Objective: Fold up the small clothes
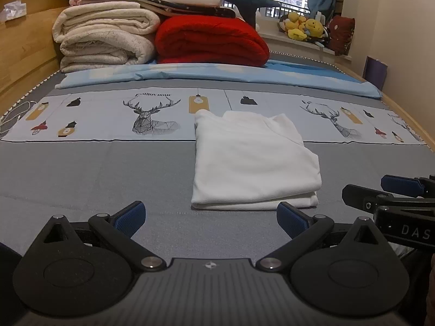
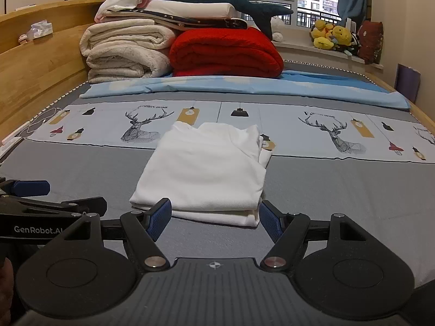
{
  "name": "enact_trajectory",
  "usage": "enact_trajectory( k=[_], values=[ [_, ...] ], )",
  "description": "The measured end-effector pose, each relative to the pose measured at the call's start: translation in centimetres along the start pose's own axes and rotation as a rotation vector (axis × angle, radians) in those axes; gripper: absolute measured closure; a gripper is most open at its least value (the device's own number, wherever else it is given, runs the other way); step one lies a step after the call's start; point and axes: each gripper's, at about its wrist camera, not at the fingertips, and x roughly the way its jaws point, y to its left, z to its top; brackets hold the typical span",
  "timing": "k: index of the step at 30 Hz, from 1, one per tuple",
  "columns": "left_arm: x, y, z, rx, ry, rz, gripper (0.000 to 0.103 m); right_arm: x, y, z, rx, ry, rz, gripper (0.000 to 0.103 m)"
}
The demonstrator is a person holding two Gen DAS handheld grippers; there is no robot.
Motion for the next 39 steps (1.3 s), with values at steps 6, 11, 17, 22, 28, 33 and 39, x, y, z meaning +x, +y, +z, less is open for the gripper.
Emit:
enact_trajectory(
  k=[6, 11, 17, 22, 28, 33, 39],
  values=[
    [0.04, -0.15, 0.0, 0.003, 0.0, -0.001, 0.0, -0.15, -0.04, 0.07, -0.004, -0.004, 0.007, 0.03],
    [0.07, -0.23, -0.01, 0.003, 0.001, -0.004, 0.0, -0.22, -0.11, 0.11, -0.005, -0.006, 0.011, 0.03],
    [0.11, -0.12, -0.06, 0.008, 0.0, -0.011, 0.0, -0.23, -0.03, 0.21, -0.004, -0.005, 0.013, 0.03],
    [0.14, -0.11, -0.06, 0.009, 0.0, -0.014, 0.0, -0.16, 0.07, 0.27, -0.007, -0.003, 0.016, 0.03],
    [0.16, -0.11, -0.05, 0.008, 0.001, -0.015, 0.0, -0.13, 0.16, 0.29, -0.009, -0.002, 0.019, 0.03],
    [0.18, -0.11, -0.02, 0.009, 0.002, -0.017, 0.0, -0.11, 0.23, 0.3, -0.009, -0.001, 0.018, 0.03],
    [0.17, -0.17, -0.03, 0.01, 0.001, -0.019, 0.0, -0.05, 0.31, 0.3, -0.009, 0.0, 0.018, 0.03]
  ],
)
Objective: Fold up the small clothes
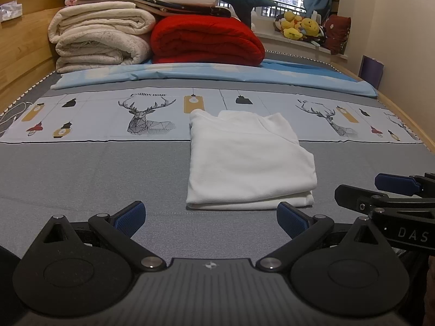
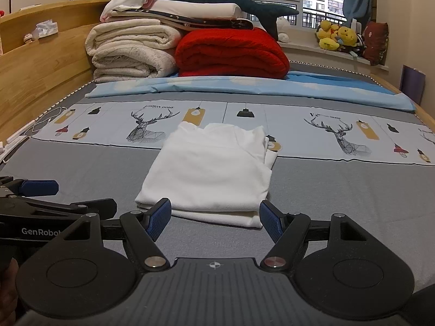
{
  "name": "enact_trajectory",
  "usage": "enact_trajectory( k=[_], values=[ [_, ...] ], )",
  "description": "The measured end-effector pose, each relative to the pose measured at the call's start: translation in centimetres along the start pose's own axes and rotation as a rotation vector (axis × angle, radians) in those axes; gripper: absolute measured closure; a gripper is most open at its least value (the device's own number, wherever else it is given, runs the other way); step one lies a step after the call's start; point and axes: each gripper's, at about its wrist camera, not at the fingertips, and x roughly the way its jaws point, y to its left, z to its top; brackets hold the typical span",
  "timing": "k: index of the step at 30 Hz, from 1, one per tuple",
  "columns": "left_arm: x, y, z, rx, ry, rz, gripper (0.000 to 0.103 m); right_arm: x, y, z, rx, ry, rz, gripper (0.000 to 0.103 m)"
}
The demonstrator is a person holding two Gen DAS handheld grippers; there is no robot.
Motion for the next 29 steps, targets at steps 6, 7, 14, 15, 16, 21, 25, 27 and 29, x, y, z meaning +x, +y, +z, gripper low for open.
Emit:
enact_trajectory(
  k=[6, 7, 14, 15, 16, 21, 25, 27, 29],
  values=[
    [0.06, -0.07, 0.0, 0.004, 0.001, 0.0, 0.0, 0.0, 0.01, 0.04, 0.002, 0.0, -0.001, 0.03],
    [0.08, -0.05, -0.04, 0.007, 0.002, -0.002, 0.0, -0.02, 0.03, 0.04, 0.003, -0.001, 0.0, 0.03],
    [0.05, 0.05, -0.15, 0.009, 0.002, -0.007, 0.0, -0.02, -0.09, -0.22, 0.004, 0.001, 0.011, 0.03],
    [0.04, 0.03, -0.16, 0.008, 0.002, -0.007, 0.0, -0.02, 0.0, -0.25, 0.003, 0.001, 0.011, 0.03],
    [0.05, 0.18, -0.18, 0.007, 0.002, -0.007, 0.0, -0.02, -0.27, -0.18, 0.0, 0.001, 0.013, 0.03],
    [0.03, 0.43, -0.19, 0.007, 0.006, -0.011, 0.0, -0.02, -0.23, -0.12, 0.0, 0.002, 0.012, 0.03],
    [0.05, 0.57, -0.16, 0.01, 0.004, -0.013, 0.0, -0.02, -0.24, -0.11, 0.001, 0.001, 0.011, 0.03],
    [0.05, 0.64, -0.15, 0.012, 0.001, -0.014, 0.0, 0.03, -0.21, -0.16, 0.003, 0.002, 0.011, 0.03],
    [0.1, 0.72, -0.15, 0.01, 0.005, -0.016, 0.0, 0.08, -0.29, -0.22, 0.005, 0.003, 0.011, 0.03]
  ],
)
